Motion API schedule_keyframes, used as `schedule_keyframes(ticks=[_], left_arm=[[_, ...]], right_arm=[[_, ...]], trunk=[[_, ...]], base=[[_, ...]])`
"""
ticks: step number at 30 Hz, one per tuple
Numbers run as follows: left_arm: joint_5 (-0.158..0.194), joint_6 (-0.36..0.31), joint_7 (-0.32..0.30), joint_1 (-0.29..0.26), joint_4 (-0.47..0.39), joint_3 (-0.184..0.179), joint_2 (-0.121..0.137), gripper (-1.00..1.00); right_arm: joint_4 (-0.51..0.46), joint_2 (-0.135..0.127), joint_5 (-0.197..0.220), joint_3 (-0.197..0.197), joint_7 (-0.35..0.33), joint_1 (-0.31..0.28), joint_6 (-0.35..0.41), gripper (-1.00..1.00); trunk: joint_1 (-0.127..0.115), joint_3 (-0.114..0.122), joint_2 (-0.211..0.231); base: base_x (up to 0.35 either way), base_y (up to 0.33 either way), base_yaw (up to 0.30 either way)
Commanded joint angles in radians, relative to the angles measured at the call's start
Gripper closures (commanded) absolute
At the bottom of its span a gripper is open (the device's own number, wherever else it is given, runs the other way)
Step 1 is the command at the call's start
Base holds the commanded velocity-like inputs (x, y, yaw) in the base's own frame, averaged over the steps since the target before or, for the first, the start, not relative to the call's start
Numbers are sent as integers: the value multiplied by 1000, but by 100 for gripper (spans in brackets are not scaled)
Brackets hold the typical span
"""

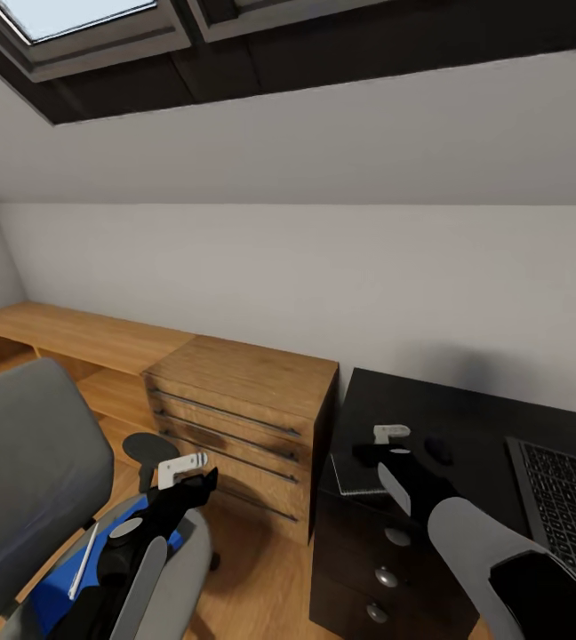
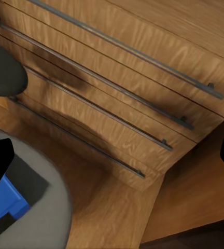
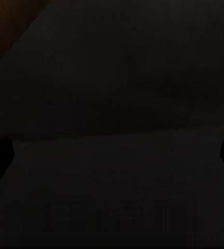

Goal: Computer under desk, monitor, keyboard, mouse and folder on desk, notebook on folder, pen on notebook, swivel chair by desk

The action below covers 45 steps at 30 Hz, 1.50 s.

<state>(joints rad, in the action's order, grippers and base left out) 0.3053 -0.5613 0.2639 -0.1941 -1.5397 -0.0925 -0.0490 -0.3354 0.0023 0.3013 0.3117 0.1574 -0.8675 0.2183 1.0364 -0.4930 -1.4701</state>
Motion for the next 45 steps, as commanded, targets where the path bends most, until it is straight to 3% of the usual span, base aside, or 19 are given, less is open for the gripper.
schedule_keyframes(ticks=[1,11,18,33,45], left_arm=[[11,-3,9,-1,-2,-1,0,-100],[10,-5,9,-1,-1,-1,0,-100],[9,-5,11,-1,0,-1,1,-100],[9,-5,14,-1,0,-1,0,-100],[10,-5,12,-1,5,-1,2,-100]], right_arm=[[0,-1,10,8,6,-1,6,-100],[4,-2,9,7,4,-1,12,-100],[5,-2,9,7,4,-1,12,-100],[12,-2,9,7,4,-1,13,-100],[16,-2,9,7,6,-1,13,-100]], trunk=[[0,-1,-1],[0,-1,-1],[27,-23,-50],[54,-45,-99],[54,-45,-99]], base=[[0,0,0],[0,0,0],[0,0,0],[0,0,0],[0,0,0]])
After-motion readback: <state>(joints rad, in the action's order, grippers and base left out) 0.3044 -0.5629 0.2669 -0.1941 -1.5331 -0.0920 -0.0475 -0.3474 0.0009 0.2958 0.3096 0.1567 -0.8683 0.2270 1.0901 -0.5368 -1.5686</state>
